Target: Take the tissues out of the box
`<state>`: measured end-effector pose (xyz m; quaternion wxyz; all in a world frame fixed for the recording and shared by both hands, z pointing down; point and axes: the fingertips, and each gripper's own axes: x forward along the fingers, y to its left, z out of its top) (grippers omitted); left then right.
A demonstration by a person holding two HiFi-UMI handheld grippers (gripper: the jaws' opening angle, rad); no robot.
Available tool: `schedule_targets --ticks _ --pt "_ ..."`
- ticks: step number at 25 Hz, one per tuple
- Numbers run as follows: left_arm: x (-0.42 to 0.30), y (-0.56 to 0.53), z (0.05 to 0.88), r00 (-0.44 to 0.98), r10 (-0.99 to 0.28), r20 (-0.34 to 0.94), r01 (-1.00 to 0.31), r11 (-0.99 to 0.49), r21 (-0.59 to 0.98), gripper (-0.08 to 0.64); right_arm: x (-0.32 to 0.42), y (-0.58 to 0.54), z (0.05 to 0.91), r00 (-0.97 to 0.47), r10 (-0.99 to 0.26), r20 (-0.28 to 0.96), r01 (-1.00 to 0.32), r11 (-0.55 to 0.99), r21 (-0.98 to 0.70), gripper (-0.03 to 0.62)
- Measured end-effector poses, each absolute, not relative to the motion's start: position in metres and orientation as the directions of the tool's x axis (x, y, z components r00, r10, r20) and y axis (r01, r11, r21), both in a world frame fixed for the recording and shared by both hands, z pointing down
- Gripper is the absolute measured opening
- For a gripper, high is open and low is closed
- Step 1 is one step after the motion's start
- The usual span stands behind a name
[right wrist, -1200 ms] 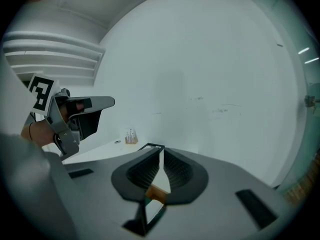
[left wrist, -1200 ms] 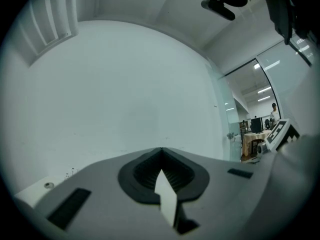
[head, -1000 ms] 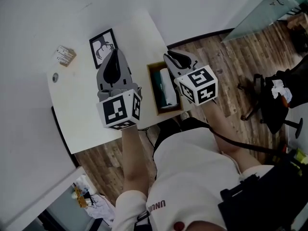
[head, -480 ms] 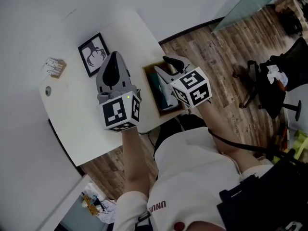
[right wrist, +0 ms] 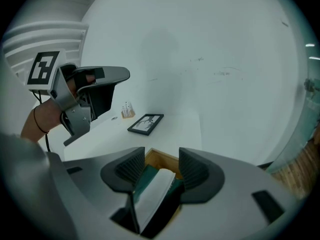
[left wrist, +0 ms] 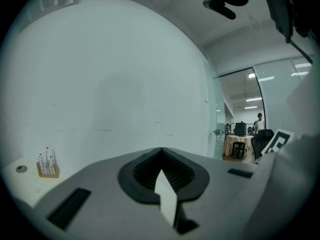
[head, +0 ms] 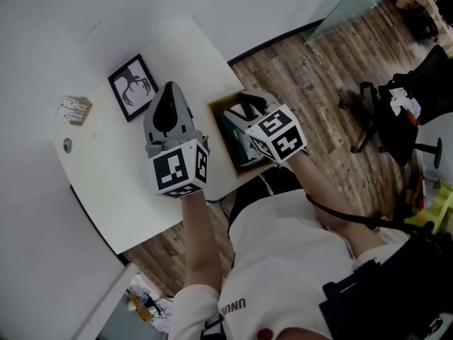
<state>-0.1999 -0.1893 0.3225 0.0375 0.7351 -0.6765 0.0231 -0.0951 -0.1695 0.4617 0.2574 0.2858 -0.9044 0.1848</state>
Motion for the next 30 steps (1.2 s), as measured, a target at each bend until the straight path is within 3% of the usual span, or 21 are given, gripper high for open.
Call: schedule_targets --ticks 30 --pt "-0.198 -0.186 0.34 0.093 -0.99 0.108 -0.995 -0.087 0.056 0.012 -0.1 -0.152 0.51 -0.595 -0.32 0.737 -0.578 0.808 -0.117 0.296"
